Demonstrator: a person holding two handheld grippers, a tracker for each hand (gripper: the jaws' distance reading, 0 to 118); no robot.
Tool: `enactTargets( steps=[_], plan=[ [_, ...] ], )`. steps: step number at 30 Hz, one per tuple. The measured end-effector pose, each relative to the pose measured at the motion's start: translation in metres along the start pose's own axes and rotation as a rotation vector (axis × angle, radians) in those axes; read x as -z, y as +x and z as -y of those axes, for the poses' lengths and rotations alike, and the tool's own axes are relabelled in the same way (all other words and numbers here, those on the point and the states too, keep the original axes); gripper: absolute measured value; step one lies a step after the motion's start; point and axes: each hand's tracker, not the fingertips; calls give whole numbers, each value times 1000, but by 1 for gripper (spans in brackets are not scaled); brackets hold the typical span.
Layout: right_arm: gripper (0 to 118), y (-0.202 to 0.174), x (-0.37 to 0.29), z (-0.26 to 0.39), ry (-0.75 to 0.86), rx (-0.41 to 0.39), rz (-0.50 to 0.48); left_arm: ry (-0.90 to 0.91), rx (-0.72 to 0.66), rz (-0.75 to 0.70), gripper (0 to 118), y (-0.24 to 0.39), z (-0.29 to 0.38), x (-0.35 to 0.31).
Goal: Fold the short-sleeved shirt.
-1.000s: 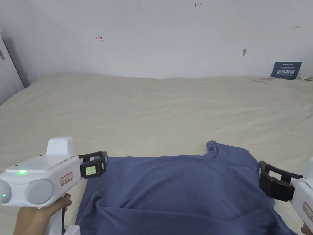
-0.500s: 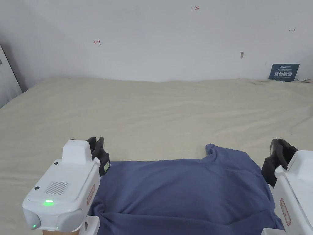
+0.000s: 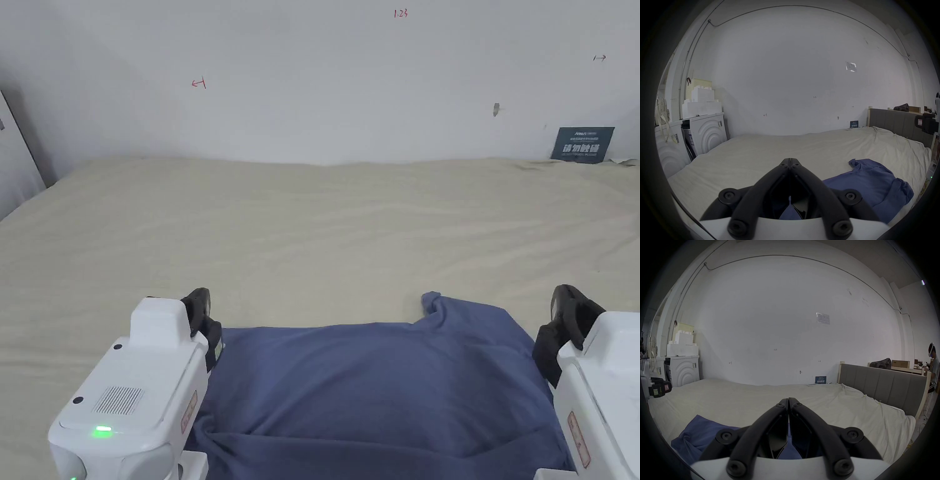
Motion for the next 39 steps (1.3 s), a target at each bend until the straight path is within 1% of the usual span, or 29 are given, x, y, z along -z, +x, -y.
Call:
enactTargets(
  steps=[4,7,14,17,20,21,24,28,31,32,33,34,36,37,38,39],
  plan=[
    [0,-1,7,1,-9,-4,-7,-55,-18,8,0,-5,-2,14],
    [0,-2,14,2,-18,-6,-15,-132,-42,50,0,-12,-4,32],
    [0,-6,36,7,-45,-16,-27,-311,-109,62,0,-34,-4,104],
    [0,-6,49,11,-60,-18,-26,-456,-110,73,0,-44,4,146],
    [0,-8,62,16,-78,-16,-25,-592,-221,89,0,-58,17,186],
    [0,-8,67,18,-86,-18,-23,-616,-229,90,0,-61,25,199],
    [0,-9,77,24,-110,-16,-24,-705,-135,72,0,-63,43,231],
    [0,-11,90,34,-139,-28,-20,-764,-184,60,0,-74,63,266],
    [0,-12,97,41,-161,-36,-21,-803,-149,43,19,-78,73,284],
    [0,-12,98,43,-167,-40,-21,-819,-153,42,23,-80,74,290],
    [0,-13,99,45,-174,-41,-21,-831,-174,42,23,-83,76,294],
    [0,-13,101,47,-180,-42,-21,-845,-186,38,35,-86,78,296],
    [0,-13,103,50,-193,-40,-24,-876,-169,12,71,-85,83,304],
    [0,-13,104,51,-198,-41,-26,-884,-144,-1,84,-84,85,306],
    [0,-13,105,52,-202,-42,-27,-881,-137,1,91,-83,85,304],
    [0,-13,105,53,-206,-44,-28,-885,-131,2,90,-82,87,306]
  ],
)
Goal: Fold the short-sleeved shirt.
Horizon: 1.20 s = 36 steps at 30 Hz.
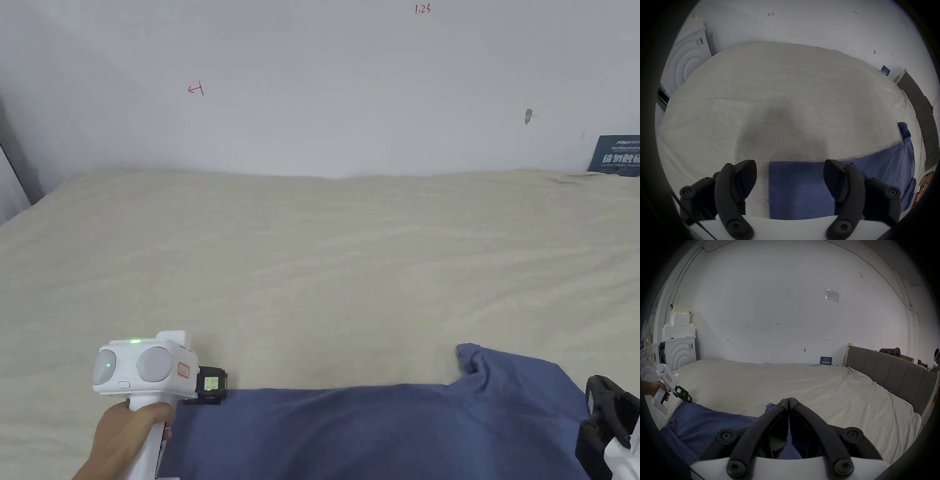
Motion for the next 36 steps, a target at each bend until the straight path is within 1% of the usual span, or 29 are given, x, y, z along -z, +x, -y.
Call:
enactTargets(
  steps=[3,4,6,7,8,10,11,12,15,16,18,20,21,22,23,27,29,30,31,32,33,34,35,36],
  plan=[
    [0,1,2,2,-7,-4,1,-24,18,4,90,4,2,7],
    [0,1,2,2,-10,-3,2,-25,23,5,88,6,2,9],
    [0,2,3,2,-18,-4,0,-40,58,-23,74,11,3,12],
    [0,2,3,2,-19,-5,2,-38,82,-27,72,11,4,13],
    [0,2,4,2,-19,-4,1,-32,92,-14,64,13,4,10],
    [0,2,4,-1,-23,-2,-1,-31,100,-4,38,15,3,6],
    [0,2,6,-2,-26,-1,-1,-21,114,9,17,15,3,6],
    [0,3,8,-3,-29,-2,-4,-19,122,23,3,16,3,5],
    [0,10,21,-5,-46,14,-22,-23,137,27,0,21,6,1],
    [0,12,28,-6,-56,23,-31,-9,138,37,0,21,8,-4],
    [0,20,50,-9,-102,17,-47,48,117,40,0,20,11,-17],
    [0,29,76,-11,-177,41,-77,76,104,76,0,17,14,-36],
    [0,37,92,-10,-210,83,-94,104,115,84,0,17,17,-44],
    [0,42,106,-10,-255,92,-107,110,122,83,0,17,20,-51],
    [0,47,121,-9,-273,115,-99,124,124,88,0,15,22,-60],
    [1,59,176,2,-427,81,-109,156,120,106,0,10,28,-78],
    [3,67,200,11,-512,141,-122,163,126,104,0,8,30,-83],
    [9,72,208,15,-531,192,-110,168,126,105,0,7,30,-86],
    [20,75,213,18,-548,205,-95,168,123,107,0,6,30,-88],
    [45,77,218,22,-576,210,-96,168,121,109,0,5,31,-89],
    [68,80,223,26,-591,198,-94,170,121,111,0,4,32,-91],
    [86,81,227,30,-620,191,-82,170,125,109,0,3,33,-91],
    [98,82,230,33,-621,192,-79,170,127,103,0,3,32,-91],
    [99,84,233,36,-628,195,-79,170,129,100,0,2,33,-90]
  ],
)
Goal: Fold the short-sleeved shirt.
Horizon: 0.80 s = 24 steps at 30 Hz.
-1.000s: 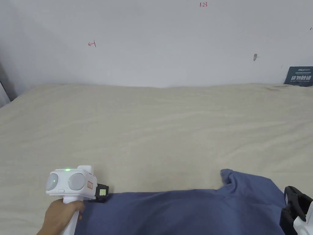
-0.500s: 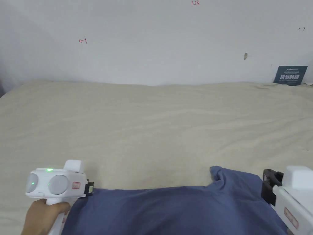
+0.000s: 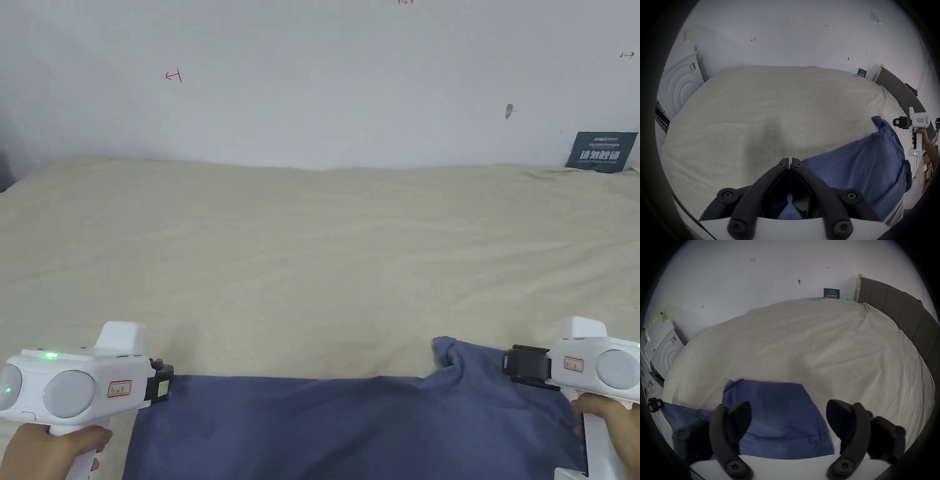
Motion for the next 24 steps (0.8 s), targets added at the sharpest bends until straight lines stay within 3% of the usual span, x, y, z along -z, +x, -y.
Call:
enactTargets(
  steps=[6,8,12,13,14,17,20,24],
  plan=[
    [99,-6,5,10,-88,23,52,-7,-8,1,0,-1,3,1],
    [93,-8,9,14,-123,26,66,-11,-5,4,0,0,4,1],
    [49,-16,7,20,-137,1,68,-14,0,0,0,1,5,0],
    [34,-15,4,20,-109,-23,106,-14,-4,0,0,1,6,0],
    [3,-16,0,20,-97,-29,71,-14,-6,1,0,1,6,0],
    [2,-21,-16,18,-37,-50,52,-17,-10,0,0,0,7,0],
    [2,-28,-38,17,-9,-127,54,-18,-11,-6,0,0,9,-2],
    [2,-25,-81,20,43,-123,-10,-11,-22,-5,0,-1,12,-9]
  ],
)
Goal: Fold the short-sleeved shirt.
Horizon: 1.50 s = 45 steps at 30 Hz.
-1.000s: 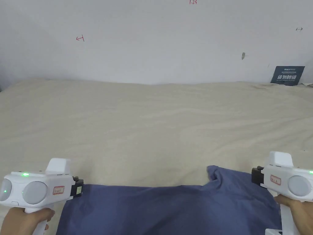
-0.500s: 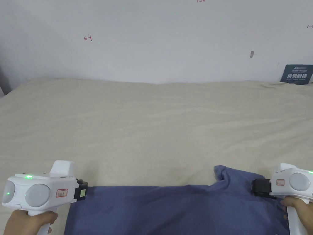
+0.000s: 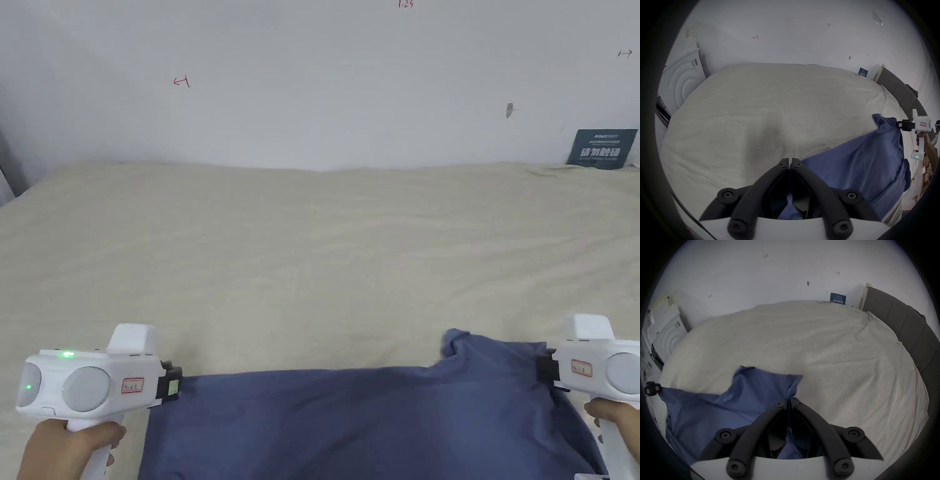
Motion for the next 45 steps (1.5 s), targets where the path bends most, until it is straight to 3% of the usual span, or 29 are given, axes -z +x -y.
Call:
enactTargets(
  steps=[9,18,29,45],
  plan=[
    [2,36,-90,26,119,44,-153,26,-11,-24,0,-9,12,-37],
    [2,57,-162,87,155,103,-210,50,-23,-5,0,-18,49,-94],
    [2,54,-185,175,70,190,-180,-46,-48,13,0,-17,134,-114],
    [2,47,-138,247,-113,245,-83,-204,-68,-19,0,-16,203,-77]
  ],
)
